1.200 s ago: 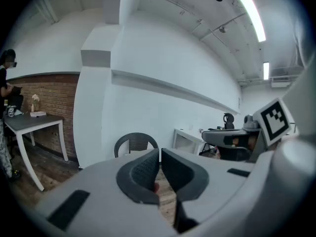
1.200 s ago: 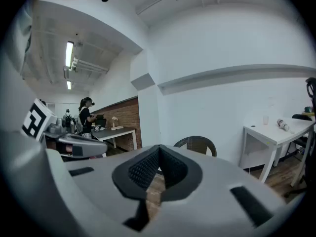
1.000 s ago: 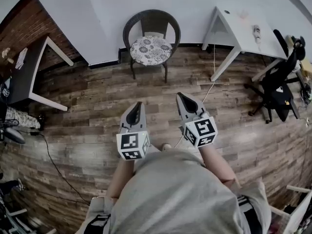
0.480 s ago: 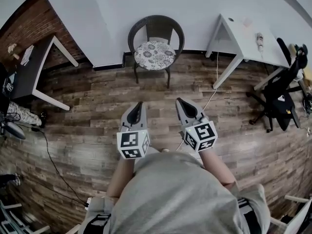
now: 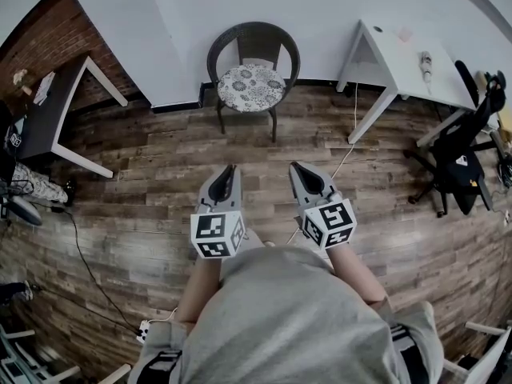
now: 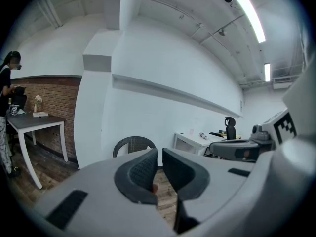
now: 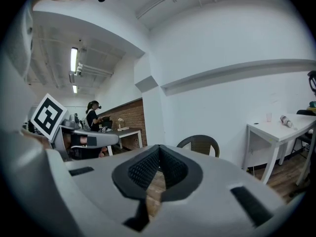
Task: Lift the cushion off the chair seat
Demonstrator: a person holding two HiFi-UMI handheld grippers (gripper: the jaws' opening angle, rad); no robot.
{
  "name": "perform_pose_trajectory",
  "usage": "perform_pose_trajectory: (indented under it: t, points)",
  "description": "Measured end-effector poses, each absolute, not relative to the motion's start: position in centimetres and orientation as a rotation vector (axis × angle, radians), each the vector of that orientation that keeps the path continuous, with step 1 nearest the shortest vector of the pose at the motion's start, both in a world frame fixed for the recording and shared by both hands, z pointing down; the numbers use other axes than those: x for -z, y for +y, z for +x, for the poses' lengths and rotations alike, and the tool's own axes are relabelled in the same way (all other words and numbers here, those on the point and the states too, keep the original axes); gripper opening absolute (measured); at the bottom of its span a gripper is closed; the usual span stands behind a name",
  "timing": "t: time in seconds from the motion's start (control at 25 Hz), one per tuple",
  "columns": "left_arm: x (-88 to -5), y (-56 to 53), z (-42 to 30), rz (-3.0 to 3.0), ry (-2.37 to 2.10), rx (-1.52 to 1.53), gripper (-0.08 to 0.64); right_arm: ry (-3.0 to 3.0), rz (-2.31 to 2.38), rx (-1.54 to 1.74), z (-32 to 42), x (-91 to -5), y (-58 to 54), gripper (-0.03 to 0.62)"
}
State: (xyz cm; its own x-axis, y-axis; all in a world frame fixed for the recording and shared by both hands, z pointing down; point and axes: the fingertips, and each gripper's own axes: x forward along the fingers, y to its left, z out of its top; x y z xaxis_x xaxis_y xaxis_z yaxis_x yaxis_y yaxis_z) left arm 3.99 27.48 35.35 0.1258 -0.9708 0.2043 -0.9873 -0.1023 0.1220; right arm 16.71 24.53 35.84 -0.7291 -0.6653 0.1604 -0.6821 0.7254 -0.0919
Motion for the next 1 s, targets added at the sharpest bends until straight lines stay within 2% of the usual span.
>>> perform_pose_trajectory:
  t: [0.56,1.0]
  points:
    - [-36.7,23.5,3.1,2.177,-1.898,-0.112,0.111,-2.796,1.101,-0.241,15.4,-37.0,21.1,-0.003]
    - [-37.7,13.7,0.3,2.204,-1.863,-0.123,0.167,-2.772,1.123,-0.222,12.4,-37.2,10.9,-0.003]
